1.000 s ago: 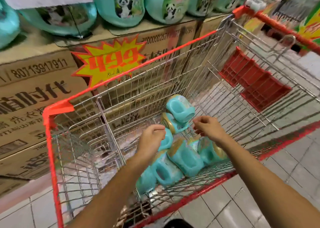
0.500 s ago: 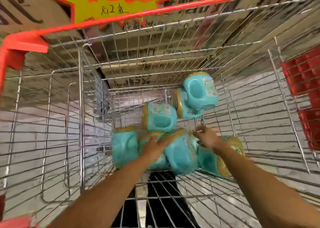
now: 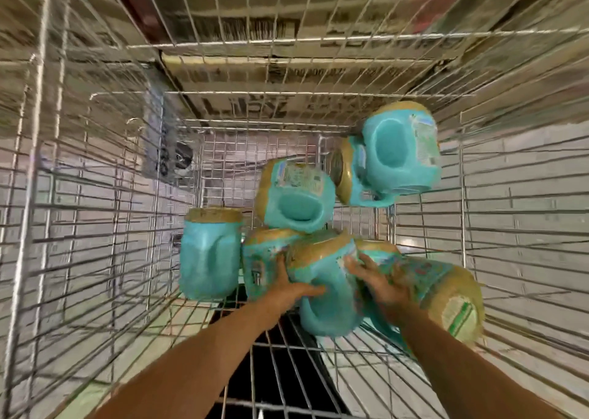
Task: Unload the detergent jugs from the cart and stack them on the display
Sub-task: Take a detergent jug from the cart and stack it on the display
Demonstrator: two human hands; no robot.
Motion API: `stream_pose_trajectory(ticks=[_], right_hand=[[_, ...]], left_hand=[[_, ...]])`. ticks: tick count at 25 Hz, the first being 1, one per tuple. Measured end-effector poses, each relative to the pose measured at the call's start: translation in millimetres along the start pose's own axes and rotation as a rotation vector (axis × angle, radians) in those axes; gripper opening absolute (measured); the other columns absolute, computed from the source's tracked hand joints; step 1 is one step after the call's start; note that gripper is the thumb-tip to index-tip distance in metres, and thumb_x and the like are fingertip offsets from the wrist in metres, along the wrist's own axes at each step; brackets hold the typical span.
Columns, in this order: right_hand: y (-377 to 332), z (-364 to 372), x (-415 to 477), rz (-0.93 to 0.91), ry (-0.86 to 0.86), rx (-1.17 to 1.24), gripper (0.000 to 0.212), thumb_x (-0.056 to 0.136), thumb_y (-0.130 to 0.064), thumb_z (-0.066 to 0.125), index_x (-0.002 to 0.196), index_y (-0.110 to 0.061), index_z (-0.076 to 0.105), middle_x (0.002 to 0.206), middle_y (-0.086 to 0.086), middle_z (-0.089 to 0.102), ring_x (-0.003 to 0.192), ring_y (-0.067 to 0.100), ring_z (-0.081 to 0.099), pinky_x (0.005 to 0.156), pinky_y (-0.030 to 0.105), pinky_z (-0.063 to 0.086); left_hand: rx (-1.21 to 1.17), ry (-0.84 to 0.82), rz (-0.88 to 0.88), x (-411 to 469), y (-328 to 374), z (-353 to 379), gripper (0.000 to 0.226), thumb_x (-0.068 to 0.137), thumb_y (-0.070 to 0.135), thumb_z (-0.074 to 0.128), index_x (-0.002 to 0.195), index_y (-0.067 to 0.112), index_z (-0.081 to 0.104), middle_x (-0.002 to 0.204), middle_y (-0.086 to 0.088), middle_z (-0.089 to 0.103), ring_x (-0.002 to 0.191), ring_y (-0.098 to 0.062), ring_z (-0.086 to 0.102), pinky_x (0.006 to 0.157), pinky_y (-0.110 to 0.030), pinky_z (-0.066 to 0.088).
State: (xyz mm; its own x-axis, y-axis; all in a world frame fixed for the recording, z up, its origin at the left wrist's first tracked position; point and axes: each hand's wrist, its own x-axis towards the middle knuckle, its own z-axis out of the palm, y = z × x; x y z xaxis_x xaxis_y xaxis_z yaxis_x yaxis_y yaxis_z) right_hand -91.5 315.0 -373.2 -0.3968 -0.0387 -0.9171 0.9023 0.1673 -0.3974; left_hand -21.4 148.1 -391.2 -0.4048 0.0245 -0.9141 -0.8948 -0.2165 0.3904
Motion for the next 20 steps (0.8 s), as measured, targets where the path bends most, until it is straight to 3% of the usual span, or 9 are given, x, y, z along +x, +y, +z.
stream_pose_trajectory(ticks=[2,6,8,9,11,13,15,17,20], right_hand=[[0.2,1.9,-3.1,-0.002,0.001,0.03,0.042,0.097,-0.007,0.051,0.137,0.005,0.041,0.135,0.032,0.05,0.127,0.049,0.046,0.109,0.058,0.035],[-8.7,4.2,-10.6,-0.044,-0.046,-0.034,0.036,0.095,-0.011,0.058,0.125,0.007,0.057,0.126,0.029,0.06,0.121,0.045,0.054,0.106,0.054,0.042],[-20.6,8.6,-23.3,-0.106,-0.071,-0.095,0.029,0.093,-0.015,0.062,0.116,0.002,0.065,0.117,0.019,0.067,0.112,0.032,0.063,0.096,0.034,0.052],[-29.1,11.5,-31.6,-0.149,-0.084,-0.112,0.024,0.092,-0.015,0.062,0.11,0.0,0.067,0.111,0.014,0.069,0.102,0.024,0.066,0.082,0.021,0.055],[-51.9,19.3,-47.9,-0.214,-0.099,-0.164,0.015,0.093,-0.018,0.061,0.103,-0.008,0.066,0.105,0.01,0.067,0.085,0.012,0.067,0.063,0.01,0.05],[-79.1,28.0,-66.7,-0.264,-0.121,-0.252,0.03,0.093,-0.029,0.061,0.117,-0.01,0.061,0.116,0.009,0.066,0.093,0.013,0.065,0.069,0.018,0.05],[-105.0,37.5,-93.0,-0.348,-0.158,-0.265,0.043,0.091,-0.03,0.064,0.129,-0.012,0.054,0.12,0.006,0.064,0.101,0.016,0.063,0.077,0.023,0.049],[-125.7,46.2,-120.8,-0.471,-0.173,-0.254,0.037,0.088,-0.022,0.068,0.123,-0.016,0.055,0.108,-0.002,0.063,0.088,0.005,0.064,0.074,0.018,0.049],[-147.8,60.2,-171.5,-0.7,-0.09,-0.256,0.037,0.084,-0.009,0.071,0.117,-0.017,0.055,0.096,-0.012,0.057,0.073,0.0,0.056,0.064,0.009,0.047]], left_hand=[[-0.085,0.038,0.01,-1.2,-2.4,2.3,0.113,0.058,-0.006,0.075,0.151,0.022,0.017,0.135,-0.014,0.053,0.119,-0.03,0.053,0.082,-0.031,0.05],[-0.059,0.079,0.051,-15.9,11.5,-13.2,0.095,0.057,0.002,0.068,0.143,0.025,0.035,0.117,-0.01,0.063,0.101,-0.024,0.06,0.071,-0.027,0.05],[-0.05,0.112,0.089,-30.5,27.6,-26.4,0.08,0.048,0.008,0.063,0.126,0.023,0.052,0.095,-0.003,0.07,0.084,-0.018,0.064,0.059,-0.022,0.05],[-0.063,0.125,0.104,-41.3,38.8,-32.8,0.07,0.046,0.009,0.062,0.115,0.019,0.057,0.08,0.002,0.071,0.074,-0.014,0.064,0.055,-0.02,0.049],[-0.128,0.127,0.137,-63.2,62.8,-43.0,0.047,0.056,0.004,0.063,0.103,0.013,0.06,0.062,0.007,0.069,0.06,-0.013,0.064,0.052,-0.022,0.049],[-0.187,0.102,0.191,-88.9,87.4,-52.8,0.035,0.069,-0.004,0.06,0.102,0.01,0.058,0.057,0.005,0.067,0.052,-0.012,0.064,0.047,-0.023,0.048],[-0.202,0.082,0.291,-119.8,113.2,-62.3,0.041,0.061,0.003,0.062,0.1,0.01,0.058,0.056,0.004,0.065,0.049,-0.012,0.062,0.042,-0.021,0.047],[-0.267,0.047,0.401,-150.6,137.3,-68.3,0.043,0.053,0.007,0.059,0.096,0.006,0.057,0.055,0.003,0.063,0.048,-0.014,0.059,0.041,-0.019,0.046],[-0.381,-0.041,0.548,-194.2,165.0,-71.6,0.028,0.057,0.007,0.063,0.085,0.006,0.063,0.058,-0.002,0.067,0.049,-0.014,0.064,0.044,-0.023,0.052]])
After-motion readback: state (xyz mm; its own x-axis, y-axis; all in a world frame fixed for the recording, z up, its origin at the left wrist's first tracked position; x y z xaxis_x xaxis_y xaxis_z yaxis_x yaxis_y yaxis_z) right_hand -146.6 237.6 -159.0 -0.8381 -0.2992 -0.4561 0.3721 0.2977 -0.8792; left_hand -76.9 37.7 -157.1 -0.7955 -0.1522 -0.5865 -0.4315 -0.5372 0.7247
